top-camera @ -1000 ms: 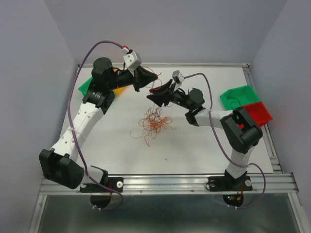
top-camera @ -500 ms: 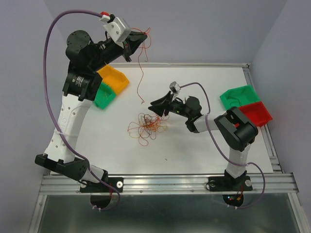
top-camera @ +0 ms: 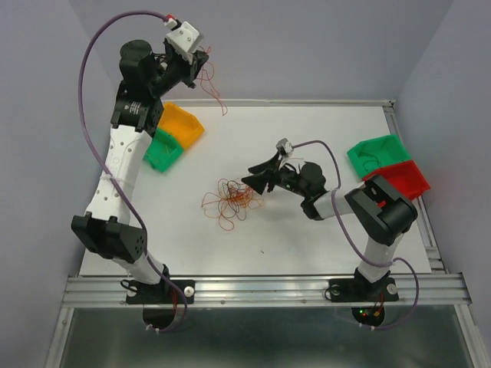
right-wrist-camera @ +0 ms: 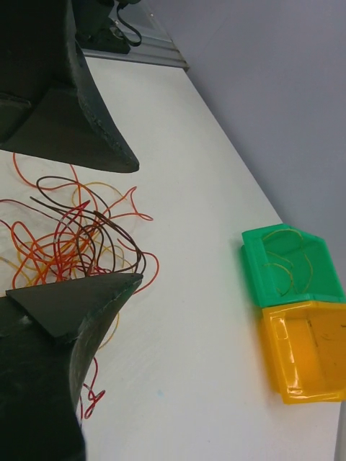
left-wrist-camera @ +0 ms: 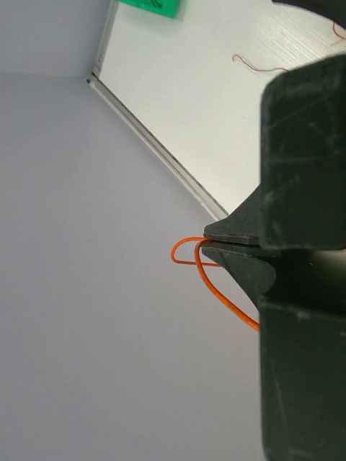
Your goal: Untangle the cables
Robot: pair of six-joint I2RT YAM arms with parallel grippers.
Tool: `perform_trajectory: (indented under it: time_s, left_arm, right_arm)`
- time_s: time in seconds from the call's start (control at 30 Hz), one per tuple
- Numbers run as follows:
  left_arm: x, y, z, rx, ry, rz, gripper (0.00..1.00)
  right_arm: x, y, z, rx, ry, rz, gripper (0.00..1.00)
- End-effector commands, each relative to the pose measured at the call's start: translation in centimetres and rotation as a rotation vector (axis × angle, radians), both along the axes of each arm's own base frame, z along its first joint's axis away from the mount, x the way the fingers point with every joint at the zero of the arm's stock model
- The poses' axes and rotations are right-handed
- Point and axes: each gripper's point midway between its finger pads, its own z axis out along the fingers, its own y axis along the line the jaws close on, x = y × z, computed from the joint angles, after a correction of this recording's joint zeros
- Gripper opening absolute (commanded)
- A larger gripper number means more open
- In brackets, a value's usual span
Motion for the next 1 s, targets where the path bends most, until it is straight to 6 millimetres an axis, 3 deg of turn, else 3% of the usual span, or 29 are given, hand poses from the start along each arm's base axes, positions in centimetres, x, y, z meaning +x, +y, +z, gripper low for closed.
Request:
perform_trajectory:
  time_s: [0.0, 0.07, 0.17, 0.2, 0.27, 0.3, 0.33, 0.37, 0.43, 0.47, 0.53, 0.67, 0.97]
  left_arm:
    - [4.3, 3.5, -2.5, 0.034, 0.013, 0.073, 0.00]
    - [5.7, 4.6, -3.8, 0.046, 0.032, 0.098, 0.00]
    - [8.7, 6.8, -7.5, 0.049, 0.105, 0.121, 0.00]
    - [9.5, 8.3, -7.9, 0.050, 0.112, 0.143, 0.00]
    - [10.8, 9.5, -9.3, 0.047, 0.137, 0.157, 0.00]
    - [11.6, 9.2, -10.8, 0.043, 0.169, 0.141, 0.00]
    - [12.5, 11.5, -11.3, 0.040, 0.176, 0.175, 0.00]
    - [13.0, 12.0, -12.0, 0.040, 0.189, 0.182, 0.00]
    - [14.9, 13.2, -15.3, 0.039, 0.251, 0.200, 0.00]
    - [14.9, 13.5, -15.1, 0.039, 0.246, 0.205, 0.00]
    - [16.1, 14.2, -17.5, 0.051, 0.283, 0.217, 0.00]
    - [17.5, 15.9, -19.8, 0.069, 0.302, 0.262, 0.00]
    - [19.3, 19.4, -22.4, 0.177, 0.313, 0.405, 0.00]
  right_arm:
    - [-0.6, -0.9, 2.6, 0.041, -0.083, -0.042, 0.63]
    - [-0.8, -1.2, 2.6, 0.041, -0.081, -0.048, 0.63]
    - [-1.0, -1.6, 2.9, 0.043, -0.086, -0.061, 0.62]
    - [-1.1, -1.7, 2.9, 0.042, -0.088, -0.061, 0.62]
    - [-1.4, -1.8, 3.1, 0.045, -0.090, -0.059, 0.62]
    - [-1.4, -1.9, 3.1, 0.045, -0.090, -0.059, 0.62]
    - [-1.6, -1.9, 3.2, 0.048, -0.090, -0.058, 0.61]
    - [-1.7, -1.9, 3.2, 0.049, -0.090, -0.057, 0.61]
    - [-1.8, -2.2, 3.3, 0.050, -0.090, -0.062, 0.61]
    - [-1.9, -2.2, 3.4, 0.051, -0.092, -0.064, 0.61]
    - [-2.0, -2.4, 3.4, 0.049, -0.094, -0.070, 0.61]
    - [-2.2, -2.7, 3.7, 0.052, -0.101, -0.075, 0.60]
    - [-2.3, -2.9, 4.0, 0.054, -0.112, -0.083, 0.60]
